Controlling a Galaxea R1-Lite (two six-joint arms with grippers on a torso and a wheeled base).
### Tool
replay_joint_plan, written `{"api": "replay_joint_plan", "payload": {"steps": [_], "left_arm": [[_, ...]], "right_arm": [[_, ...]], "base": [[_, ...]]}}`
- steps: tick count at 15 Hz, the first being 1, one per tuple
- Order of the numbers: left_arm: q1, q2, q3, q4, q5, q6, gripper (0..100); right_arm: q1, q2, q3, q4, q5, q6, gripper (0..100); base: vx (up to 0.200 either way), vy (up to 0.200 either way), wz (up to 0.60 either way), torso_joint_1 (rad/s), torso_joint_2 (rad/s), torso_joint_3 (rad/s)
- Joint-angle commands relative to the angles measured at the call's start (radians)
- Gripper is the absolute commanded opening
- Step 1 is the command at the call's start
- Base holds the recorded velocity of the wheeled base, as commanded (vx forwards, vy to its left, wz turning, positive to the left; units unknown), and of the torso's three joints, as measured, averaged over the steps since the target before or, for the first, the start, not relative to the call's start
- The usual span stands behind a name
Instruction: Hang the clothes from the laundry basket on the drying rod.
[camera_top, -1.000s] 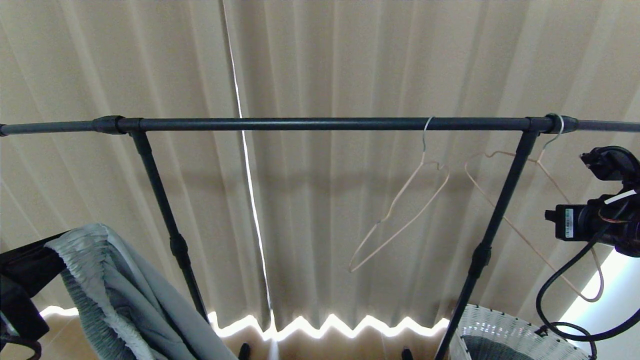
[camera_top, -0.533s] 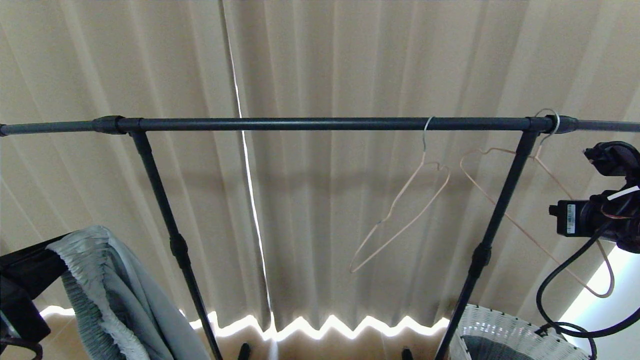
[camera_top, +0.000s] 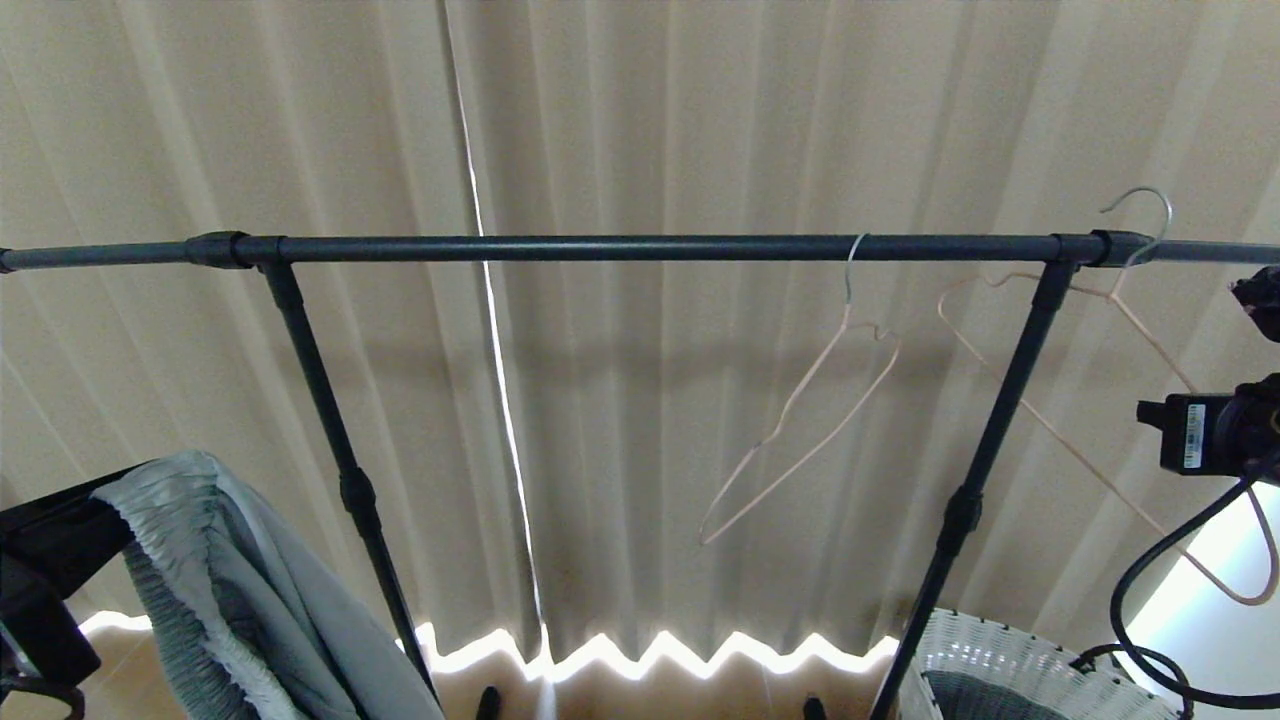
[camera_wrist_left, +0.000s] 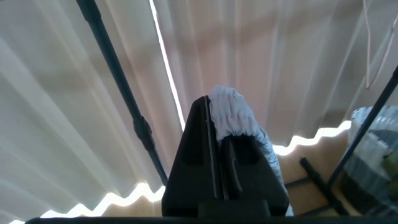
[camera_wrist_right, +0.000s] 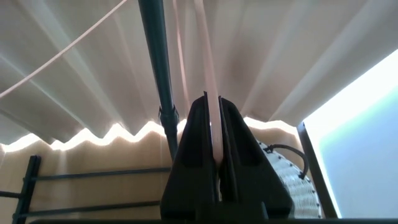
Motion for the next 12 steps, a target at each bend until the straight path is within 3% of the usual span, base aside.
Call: {"api": "replay_joint_plan", "payload": {"steps": [1, 3, 12], "left_arm": [[0.000, -0.002, 0.003, -0.001, 0.000, 0.016, 0], [0.005, 0.000, 0.011, -0.001, 0.002, 0.042, 0], [0.005, -0.002, 0.009, -0.002, 0.002, 0.044, 0]], "right_arm": [[0.000, -0.053, 0.015, 0.002, 0.000, 0.000, 0], [0.003, -0.076, 0.037, 0.002, 0.000, 0.000, 0], [0.003, -0.093, 0.069, 0.002, 0.000, 0.000, 0]], "base": [[0.000, 0.000, 0.00, 0.000, 0.00, 0.000], [0.000, 0.000, 0.00, 0.000, 0.00, 0.000], [-0.200, 0.000, 0.00, 0.001, 0.00, 0.002]]}}
